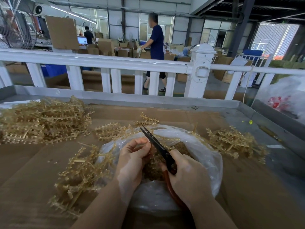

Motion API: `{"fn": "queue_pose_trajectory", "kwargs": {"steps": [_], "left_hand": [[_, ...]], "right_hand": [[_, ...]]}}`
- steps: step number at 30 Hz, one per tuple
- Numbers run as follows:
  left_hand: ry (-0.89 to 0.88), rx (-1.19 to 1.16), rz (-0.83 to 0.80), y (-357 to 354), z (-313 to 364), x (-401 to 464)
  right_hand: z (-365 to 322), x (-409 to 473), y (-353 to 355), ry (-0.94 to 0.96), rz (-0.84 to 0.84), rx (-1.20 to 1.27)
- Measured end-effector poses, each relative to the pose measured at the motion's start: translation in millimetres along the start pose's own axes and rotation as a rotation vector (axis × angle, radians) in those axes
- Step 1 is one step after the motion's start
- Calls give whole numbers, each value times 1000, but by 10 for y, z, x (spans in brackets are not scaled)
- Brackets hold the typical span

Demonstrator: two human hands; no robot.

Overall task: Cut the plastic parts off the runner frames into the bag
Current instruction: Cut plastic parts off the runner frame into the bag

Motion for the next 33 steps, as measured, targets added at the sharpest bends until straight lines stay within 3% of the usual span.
{"fn": "queue_pose_trajectory", "kwargs": {"steps": [8,33], "left_hand": [[-50,178,1,-41,-14,-55],[-8,161,47,-18,-4,-54]], "right_hand": [[19,-12,3,-37,13,-9],[33,-5,-3,-33,-61,3]]}}
Point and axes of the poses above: each hand's wrist, its own x-axis towards the middle knuckle, its own y-axis out of the back of the hand, z = x × y, the point moved 1 cm from there along x, towards the middle knuckle, and after that the axes turned 10 degrees about z, right-handed, at the moved point
